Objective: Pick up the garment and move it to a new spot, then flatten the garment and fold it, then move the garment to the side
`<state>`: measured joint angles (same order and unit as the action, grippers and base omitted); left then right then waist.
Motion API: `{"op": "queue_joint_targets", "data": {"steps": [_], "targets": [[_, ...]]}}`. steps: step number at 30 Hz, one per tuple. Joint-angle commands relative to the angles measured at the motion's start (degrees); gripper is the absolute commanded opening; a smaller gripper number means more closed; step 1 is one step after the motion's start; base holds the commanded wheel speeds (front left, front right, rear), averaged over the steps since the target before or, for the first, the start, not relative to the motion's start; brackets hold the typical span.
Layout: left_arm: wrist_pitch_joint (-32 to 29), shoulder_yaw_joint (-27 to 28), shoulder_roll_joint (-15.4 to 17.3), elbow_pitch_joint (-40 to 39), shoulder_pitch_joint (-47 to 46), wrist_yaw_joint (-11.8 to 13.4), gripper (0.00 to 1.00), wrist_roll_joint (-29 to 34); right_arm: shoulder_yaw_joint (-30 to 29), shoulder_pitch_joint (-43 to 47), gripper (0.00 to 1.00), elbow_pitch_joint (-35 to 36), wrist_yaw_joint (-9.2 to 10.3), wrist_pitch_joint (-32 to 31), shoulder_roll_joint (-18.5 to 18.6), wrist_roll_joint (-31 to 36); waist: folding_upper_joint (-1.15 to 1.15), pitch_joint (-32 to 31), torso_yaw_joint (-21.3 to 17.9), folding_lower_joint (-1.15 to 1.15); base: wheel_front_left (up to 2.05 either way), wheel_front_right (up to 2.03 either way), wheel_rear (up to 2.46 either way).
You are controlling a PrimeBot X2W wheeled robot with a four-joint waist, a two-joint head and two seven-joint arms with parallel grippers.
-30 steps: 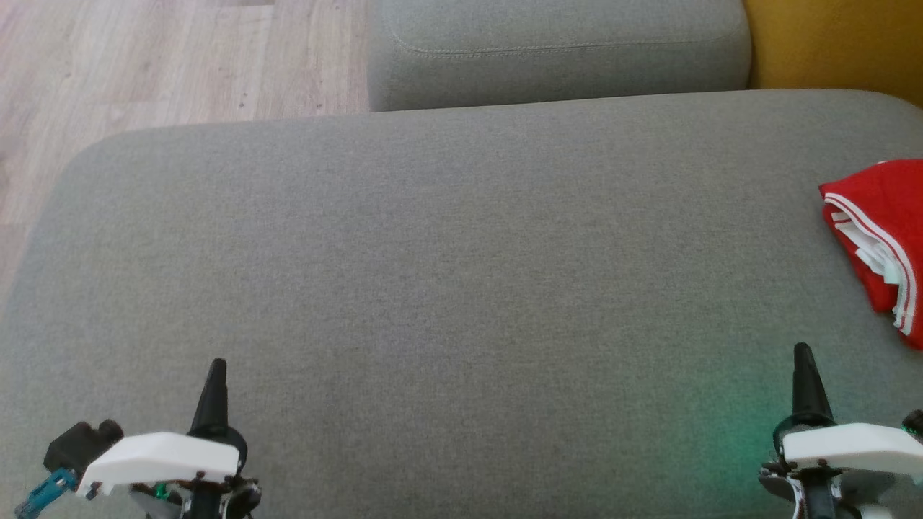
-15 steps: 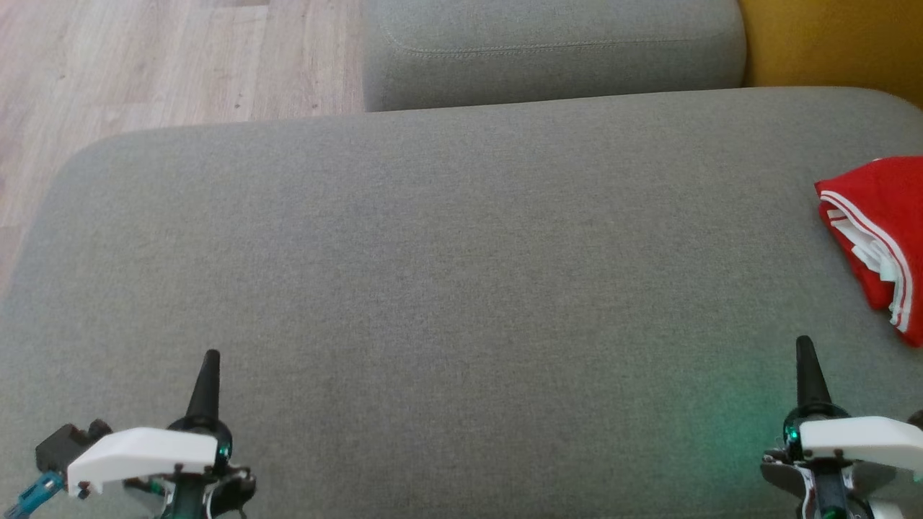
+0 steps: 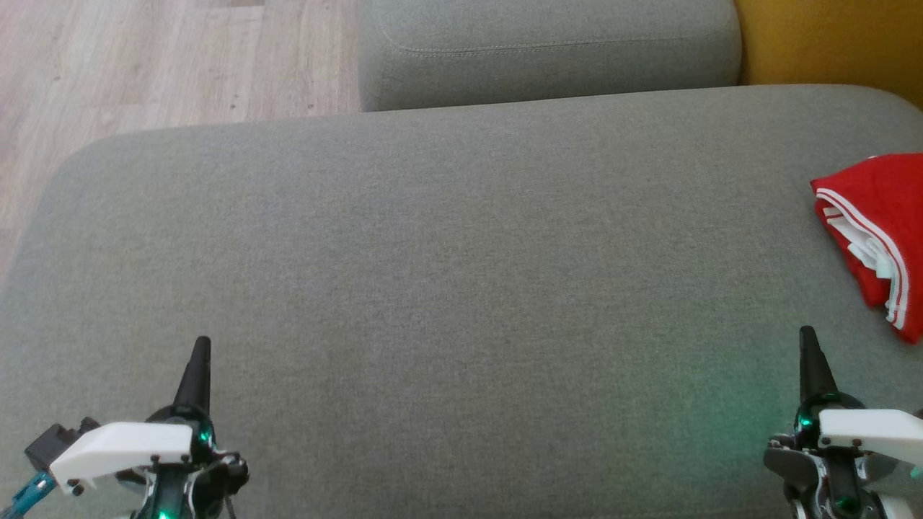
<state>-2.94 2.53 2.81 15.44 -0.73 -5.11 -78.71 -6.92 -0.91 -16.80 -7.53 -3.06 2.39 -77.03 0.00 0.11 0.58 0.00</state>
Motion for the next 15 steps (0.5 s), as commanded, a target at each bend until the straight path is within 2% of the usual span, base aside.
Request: {"op": "queue_joint_targets", "data": {"steps": [1,15], "targets": [[-0.5,1.9,0.3,-1.6,-3.8,-0.7,0.0,-2.1,0.8,-3.6,0.0,2.3,0.04,-0.6,0.4,-2.4,0.0,0.0,-0.1,0.0,0.0,0.0,0.0],[-2.8,3.4,0.2,-1.4,-5.1,-2.0,0.0,-11.3,0.5,-5.0,0.0,2.7,0.04,-2.9,0.5,-12.6,0.0,0.1,-0.5,0.0,0.0,0.0,0.0]]}}
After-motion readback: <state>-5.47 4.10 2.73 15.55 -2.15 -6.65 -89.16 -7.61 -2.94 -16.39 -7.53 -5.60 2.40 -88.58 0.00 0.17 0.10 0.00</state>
